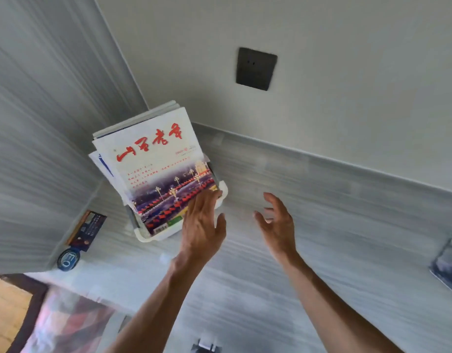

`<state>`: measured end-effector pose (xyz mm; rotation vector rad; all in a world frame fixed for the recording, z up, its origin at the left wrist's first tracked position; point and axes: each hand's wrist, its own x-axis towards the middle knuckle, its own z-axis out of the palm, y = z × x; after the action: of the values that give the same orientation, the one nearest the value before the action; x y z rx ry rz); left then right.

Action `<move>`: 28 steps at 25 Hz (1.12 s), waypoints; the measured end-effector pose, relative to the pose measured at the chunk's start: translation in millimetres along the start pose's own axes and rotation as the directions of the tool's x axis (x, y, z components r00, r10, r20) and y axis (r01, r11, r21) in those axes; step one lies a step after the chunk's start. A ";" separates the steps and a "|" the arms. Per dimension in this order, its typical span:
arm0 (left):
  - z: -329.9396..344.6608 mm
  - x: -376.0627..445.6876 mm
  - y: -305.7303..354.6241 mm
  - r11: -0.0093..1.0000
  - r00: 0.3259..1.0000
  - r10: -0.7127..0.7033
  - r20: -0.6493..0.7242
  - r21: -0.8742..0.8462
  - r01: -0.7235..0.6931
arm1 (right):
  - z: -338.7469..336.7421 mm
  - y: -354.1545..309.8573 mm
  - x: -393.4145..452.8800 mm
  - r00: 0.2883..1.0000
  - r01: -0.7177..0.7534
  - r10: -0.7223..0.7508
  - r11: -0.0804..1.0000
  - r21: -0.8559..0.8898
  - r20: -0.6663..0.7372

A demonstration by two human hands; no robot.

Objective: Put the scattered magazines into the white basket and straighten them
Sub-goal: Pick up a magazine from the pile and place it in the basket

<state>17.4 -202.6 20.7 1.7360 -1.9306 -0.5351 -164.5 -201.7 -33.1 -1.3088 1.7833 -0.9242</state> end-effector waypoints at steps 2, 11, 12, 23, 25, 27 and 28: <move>47.2 -7.5 44.9 0.998 0.986 0.018 0.168 -0.061 -0.008 | -51.3 37.1 -23.0 0.995 -0.065 0.061 0.997 -0.044 -0.083; 186.1 -57.8 195.9 0.963 0.828 0.266 0.493 -0.167 -0.210 | -283.2 204.7 -106.9 0.835 -0.527 0.385 0.764 -0.372 -0.393; 194.6 -61.2 206.1 0.957 0.808 0.290 0.512 -0.177 -0.231 | -301.3 217.1 -105.6 0.830 -0.547 0.402 0.719 -0.428 -0.387; 189.2 -64.0 164.0 0.990 0.829 0.142 0.540 -0.054 -0.134 | -297.4 242.4 -63.4 0.823 -0.512 0.529 0.534 -0.673 -0.207; 187.9 -64.1 155.1 0.998 0.833 0.062 0.549 -0.006 -0.070 | -268.9 223.6 -72.8 0.868 -0.428 0.476 0.575 -0.697 -0.141; 183.8 -66.1 150.5 1.000 0.839 0.011 0.543 0.017 -0.025 | -226.5 196.1 -84.7 0.910 -0.302 0.414 0.635 -0.711 -0.016; 182.2 -67.4 147.4 1.000 0.845 -0.012 0.534 0.030 -0.005 | -200.2 180.9 -92.2 0.924 -0.220 0.377 0.666 -0.713 0.068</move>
<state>-203.7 -124.5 -46.1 1.7321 -2.3098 -1.0954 -398.6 -46.3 -81.6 -1.4025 2.1760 0.1264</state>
